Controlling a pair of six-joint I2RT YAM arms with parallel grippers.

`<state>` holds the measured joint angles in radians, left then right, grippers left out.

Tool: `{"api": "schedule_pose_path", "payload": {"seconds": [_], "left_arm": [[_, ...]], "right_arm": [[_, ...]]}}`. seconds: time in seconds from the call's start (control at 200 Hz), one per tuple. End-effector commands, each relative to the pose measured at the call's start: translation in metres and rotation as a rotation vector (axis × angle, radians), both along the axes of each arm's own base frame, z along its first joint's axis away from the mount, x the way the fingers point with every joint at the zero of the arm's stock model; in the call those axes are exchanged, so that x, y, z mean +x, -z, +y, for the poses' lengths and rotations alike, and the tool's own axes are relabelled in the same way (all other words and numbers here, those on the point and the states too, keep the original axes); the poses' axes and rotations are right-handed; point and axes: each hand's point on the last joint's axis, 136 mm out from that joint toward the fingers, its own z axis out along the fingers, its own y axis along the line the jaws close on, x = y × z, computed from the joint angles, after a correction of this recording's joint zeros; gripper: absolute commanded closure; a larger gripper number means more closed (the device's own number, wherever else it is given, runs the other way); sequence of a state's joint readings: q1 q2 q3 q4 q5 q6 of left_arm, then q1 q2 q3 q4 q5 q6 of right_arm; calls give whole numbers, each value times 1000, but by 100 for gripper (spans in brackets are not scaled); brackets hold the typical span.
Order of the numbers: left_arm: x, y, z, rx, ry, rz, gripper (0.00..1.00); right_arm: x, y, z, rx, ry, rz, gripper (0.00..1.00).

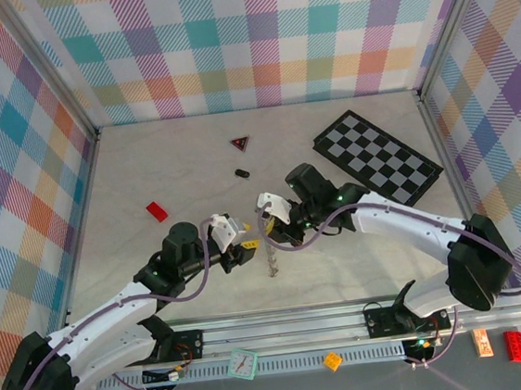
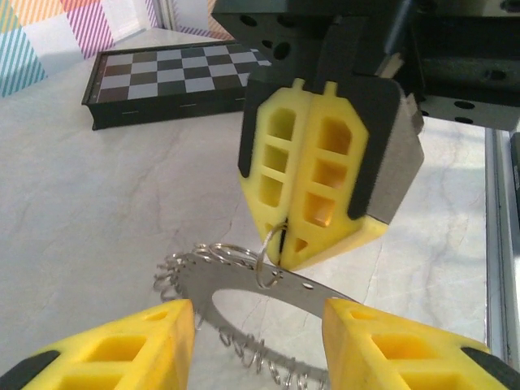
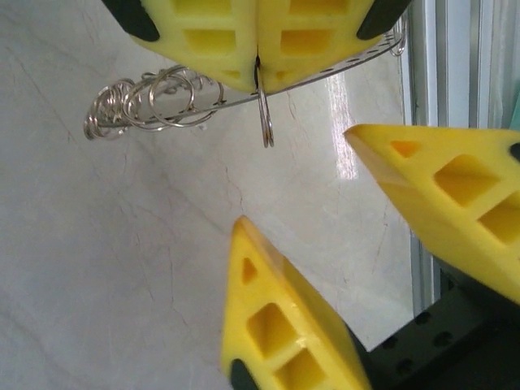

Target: Put the keys on the keyring

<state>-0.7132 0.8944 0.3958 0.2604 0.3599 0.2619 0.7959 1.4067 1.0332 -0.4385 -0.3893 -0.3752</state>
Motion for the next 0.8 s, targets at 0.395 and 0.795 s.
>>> {"api": "schedule_pose_path", "payload": {"seconds": [0.395, 0.795], "left_arm": [[-5, -2, -21, 26, 133, -31, 67], [-11, 3, -30, -35, 238, 34, 84]], "right_arm": [[-20, -4, 0, -93, -66, 24, 100], [-22, -6, 3, -65, -100, -1, 100]]}}
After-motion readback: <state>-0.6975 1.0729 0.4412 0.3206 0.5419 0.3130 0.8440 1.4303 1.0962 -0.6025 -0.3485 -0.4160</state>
